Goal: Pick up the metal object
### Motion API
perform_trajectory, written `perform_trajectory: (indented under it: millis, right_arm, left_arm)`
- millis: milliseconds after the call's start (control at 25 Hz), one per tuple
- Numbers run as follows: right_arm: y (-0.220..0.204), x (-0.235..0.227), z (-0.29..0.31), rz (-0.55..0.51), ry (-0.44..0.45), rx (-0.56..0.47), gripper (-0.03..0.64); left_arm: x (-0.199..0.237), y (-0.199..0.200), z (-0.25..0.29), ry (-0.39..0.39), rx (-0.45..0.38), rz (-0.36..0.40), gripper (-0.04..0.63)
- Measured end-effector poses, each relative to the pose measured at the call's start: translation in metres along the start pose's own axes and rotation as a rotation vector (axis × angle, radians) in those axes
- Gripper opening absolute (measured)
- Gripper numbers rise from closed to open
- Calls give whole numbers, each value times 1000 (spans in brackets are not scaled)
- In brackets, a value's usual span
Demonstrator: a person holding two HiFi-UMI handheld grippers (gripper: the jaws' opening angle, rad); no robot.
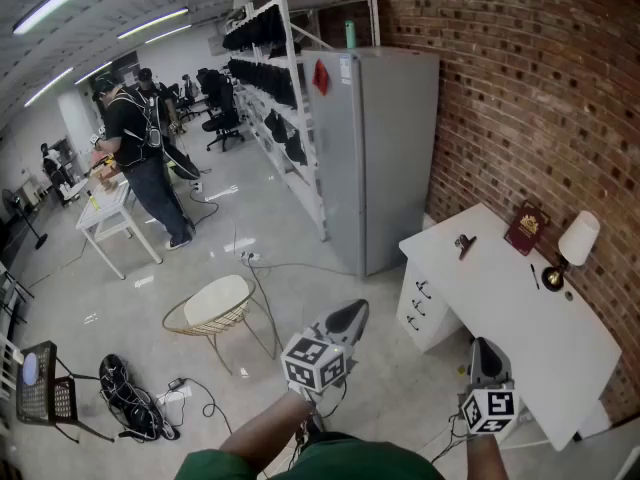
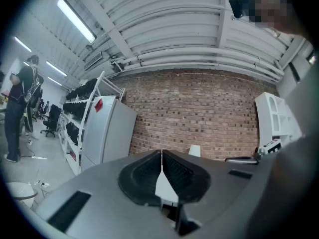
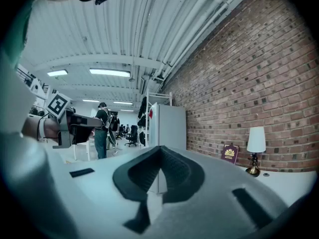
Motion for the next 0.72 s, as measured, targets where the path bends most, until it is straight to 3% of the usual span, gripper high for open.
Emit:
perform_trajectory:
  millis: [280,720]
  right_arm:
    - [16,-9,49,-30,48,-95,3]
    - [5,-45,28,35,-57,-56,3]
  left_arm:
    - [13,22,35,1,-92,47,11]
    - [-6,-1,54,-49,-21,28,11]
Point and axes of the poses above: the fingertips, and each gripper's own axes: z forward along the fingers, x to its left, y out of its top, the point moved 5 cm from there along -z, backward along the fingers, and after that the axes turned 15 degrees about -x, right-handed, at the moved point
